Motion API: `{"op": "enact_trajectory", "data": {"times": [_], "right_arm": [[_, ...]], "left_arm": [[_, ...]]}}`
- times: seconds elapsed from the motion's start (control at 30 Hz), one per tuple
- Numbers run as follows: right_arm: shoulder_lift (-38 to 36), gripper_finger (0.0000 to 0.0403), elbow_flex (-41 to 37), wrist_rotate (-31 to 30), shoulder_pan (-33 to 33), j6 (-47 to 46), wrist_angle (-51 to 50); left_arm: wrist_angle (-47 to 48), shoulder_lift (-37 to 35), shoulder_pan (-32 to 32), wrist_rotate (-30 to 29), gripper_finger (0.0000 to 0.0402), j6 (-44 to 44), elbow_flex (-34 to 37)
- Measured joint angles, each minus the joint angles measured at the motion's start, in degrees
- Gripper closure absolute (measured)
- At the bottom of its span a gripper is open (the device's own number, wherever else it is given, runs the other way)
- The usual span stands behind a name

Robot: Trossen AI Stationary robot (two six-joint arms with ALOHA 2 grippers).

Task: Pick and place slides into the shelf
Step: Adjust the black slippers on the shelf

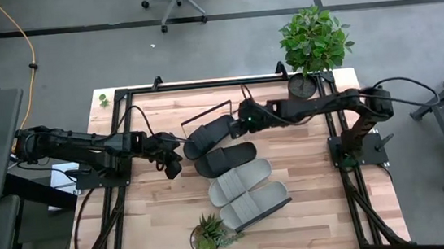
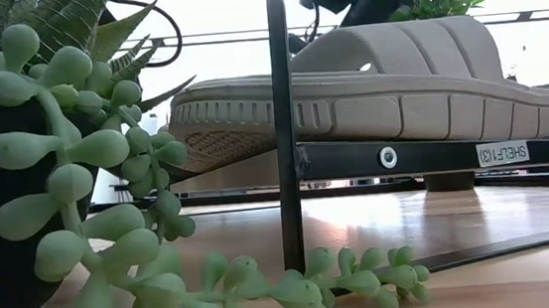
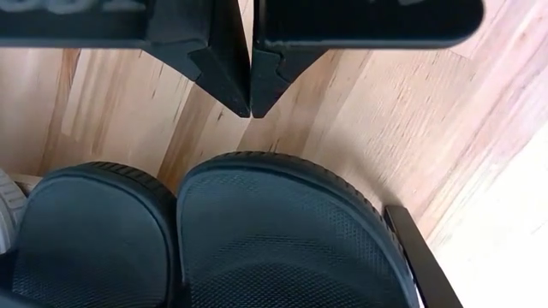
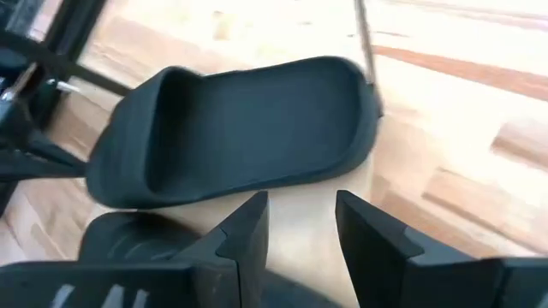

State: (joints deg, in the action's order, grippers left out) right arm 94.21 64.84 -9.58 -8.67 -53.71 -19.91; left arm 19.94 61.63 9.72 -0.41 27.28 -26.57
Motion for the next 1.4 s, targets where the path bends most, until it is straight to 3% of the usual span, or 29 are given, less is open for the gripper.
{"op": "enact_trajectory", "data": {"times": [0.37,0.63,0.73,0.93,1.07,1.2,1.4], "right_arm": [[0.0,0.0259,-0.1,5.7,-6.0,3.6,-6.9],[-6.2,0.0255,-0.1,6.3,-2.1,1.4,-6.8],[-12.6,0.0256,-0.1,3.3,1.7,0.4,-6.2],[-26.7,0.0257,-0.6,-12.6,9.9,-2.7,-13.0],[-34.0,0.0257,-11.2,-15.3,12.5,-8.7,-10.0],[-40.6,0.0258,-24.6,-14.2,12.1,-13.8,4.9],[-41.0,0.0258,-40.2,-6.4,6.9,-18.9,27.2]], "left_arm": [[-0.1,0.0,0.0,0.4,0.0401,0.0,0.0],[-0.3,0.0,0.0,2.6,0.0401,-1.3,0.0],[-0.3,0.0,0.0,3.8,0.0401,-2.8,0.0],[-0.5,0.0,0.0,4.0,0.0401,-4.5,0.0],[-0.5,0.0,0.0,3.3,0.0401,-5.1,0.0],[-0.6,0.0,0.0,2.4,0.0401,-5.2,0.0],[-1.9,0.0,0.0,1.9,0.0401,-4.6,0.0]]}}
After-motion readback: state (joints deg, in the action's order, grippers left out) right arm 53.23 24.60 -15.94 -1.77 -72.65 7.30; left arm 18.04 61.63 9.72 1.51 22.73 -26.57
